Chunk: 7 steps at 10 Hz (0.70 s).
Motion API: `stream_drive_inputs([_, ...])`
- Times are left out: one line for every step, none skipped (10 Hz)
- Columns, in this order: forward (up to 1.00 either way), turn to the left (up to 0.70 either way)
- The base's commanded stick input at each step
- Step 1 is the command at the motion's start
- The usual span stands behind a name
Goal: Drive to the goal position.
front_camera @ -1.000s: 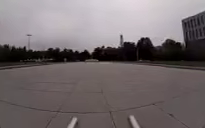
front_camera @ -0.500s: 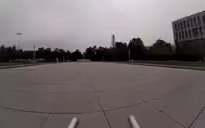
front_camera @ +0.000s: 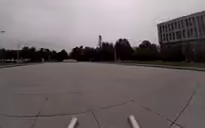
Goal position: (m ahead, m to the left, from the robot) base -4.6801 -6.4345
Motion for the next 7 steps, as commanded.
stream_drive_inputs([0.00,-1.00])
stream_drive_inputs([0.00,-1.00])
stream_drive_inputs([0.00,-1.00])
stream_drive_inputs([0.00,-1.00])
stream_drive_inputs([0.00,-1.00])
stream_drive_inputs([0.00,-1.00])
stream_drive_inputs([0.00,-1.00])
